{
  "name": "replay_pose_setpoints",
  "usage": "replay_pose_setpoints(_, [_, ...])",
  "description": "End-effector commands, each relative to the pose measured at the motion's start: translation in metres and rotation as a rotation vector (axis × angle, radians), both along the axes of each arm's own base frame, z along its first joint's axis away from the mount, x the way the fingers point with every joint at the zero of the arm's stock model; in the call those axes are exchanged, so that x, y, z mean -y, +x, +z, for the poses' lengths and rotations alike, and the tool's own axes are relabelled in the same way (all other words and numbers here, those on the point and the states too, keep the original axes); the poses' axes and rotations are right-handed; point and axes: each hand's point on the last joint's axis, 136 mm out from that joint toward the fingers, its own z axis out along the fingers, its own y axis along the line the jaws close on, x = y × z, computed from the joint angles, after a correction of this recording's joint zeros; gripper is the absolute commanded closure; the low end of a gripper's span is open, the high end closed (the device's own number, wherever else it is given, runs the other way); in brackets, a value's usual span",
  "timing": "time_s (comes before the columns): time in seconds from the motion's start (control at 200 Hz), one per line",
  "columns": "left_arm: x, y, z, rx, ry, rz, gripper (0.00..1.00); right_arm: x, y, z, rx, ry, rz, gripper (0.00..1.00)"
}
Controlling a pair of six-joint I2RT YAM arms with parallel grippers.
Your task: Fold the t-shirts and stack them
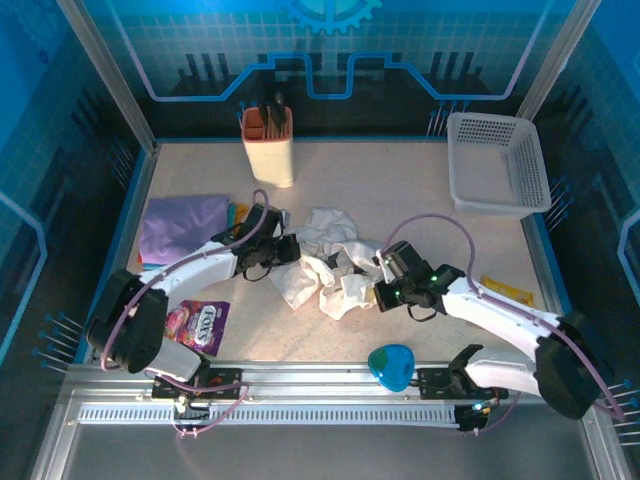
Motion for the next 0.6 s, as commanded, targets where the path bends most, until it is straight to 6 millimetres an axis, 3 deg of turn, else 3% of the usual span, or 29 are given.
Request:
replay_pose_setpoints(0.0, [-0.007,0.007,0.058,0.126,0.051,-0.025,0.99,0.014,0.029,0.058,0.229,-0.006,-0.082,1.00])
replay_pose_setpoints(0.32, [-0.040,0.003,0.185,0.381,0.152,-0.015,0.98,0.084,0.068,0.203,0.601,0.023,-0.340,1.00])
replay_pose_setpoints(0.595, [-0.068,-0.019,0.295,0.622,0.163,0.043,0.98,0.138,0.061,0.305,0.863,0.039,-0.540,1.00])
